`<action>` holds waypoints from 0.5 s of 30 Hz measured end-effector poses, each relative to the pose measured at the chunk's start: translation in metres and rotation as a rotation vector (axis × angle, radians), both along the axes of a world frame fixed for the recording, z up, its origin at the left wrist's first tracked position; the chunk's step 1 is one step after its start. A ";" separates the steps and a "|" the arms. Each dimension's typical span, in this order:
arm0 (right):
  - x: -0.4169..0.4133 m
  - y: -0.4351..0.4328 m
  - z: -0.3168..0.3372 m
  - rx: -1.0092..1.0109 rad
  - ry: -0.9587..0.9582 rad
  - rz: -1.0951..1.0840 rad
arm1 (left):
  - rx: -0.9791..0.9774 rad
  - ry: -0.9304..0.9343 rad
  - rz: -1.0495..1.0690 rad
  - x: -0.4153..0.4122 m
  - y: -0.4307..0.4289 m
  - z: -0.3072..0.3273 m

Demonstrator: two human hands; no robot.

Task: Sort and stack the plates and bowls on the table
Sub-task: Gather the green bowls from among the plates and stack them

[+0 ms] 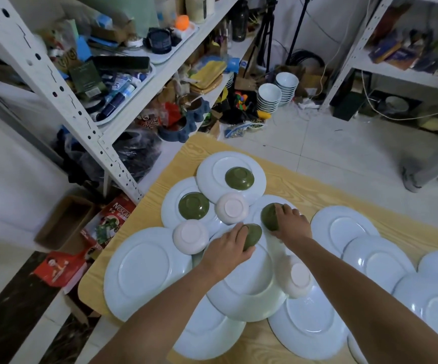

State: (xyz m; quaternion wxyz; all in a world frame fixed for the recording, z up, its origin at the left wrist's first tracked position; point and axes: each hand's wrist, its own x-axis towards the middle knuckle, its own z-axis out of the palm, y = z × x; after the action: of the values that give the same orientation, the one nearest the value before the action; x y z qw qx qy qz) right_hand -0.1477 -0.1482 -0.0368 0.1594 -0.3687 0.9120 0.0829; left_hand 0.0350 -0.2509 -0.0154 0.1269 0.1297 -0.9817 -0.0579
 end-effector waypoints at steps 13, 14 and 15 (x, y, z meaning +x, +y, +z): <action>0.008 0.007 0.029 -0.337 -0.047 -0.621 | 0.328 -0.308 0.513 -0.010 -0.015 0.017; 0.006 0.013 0.030 -0.392 -0.094 -0.754 | 0.362 -0.294 0.553 -0.007 -0.015 0.012; 0.003 0.019 0.030 -0.444 -0.159 -0.886 | 0.407 -0.286 0.589 -0.004 -0.016 0.008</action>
State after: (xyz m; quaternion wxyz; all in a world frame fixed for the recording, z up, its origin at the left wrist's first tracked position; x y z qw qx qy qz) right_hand -0.1445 -0.1291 -0.0066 0.1660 0.0237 0.9616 -0.2174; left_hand 0.0305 -0.2665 -0.0075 -0.0282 0.4353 -0.8787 -0.1939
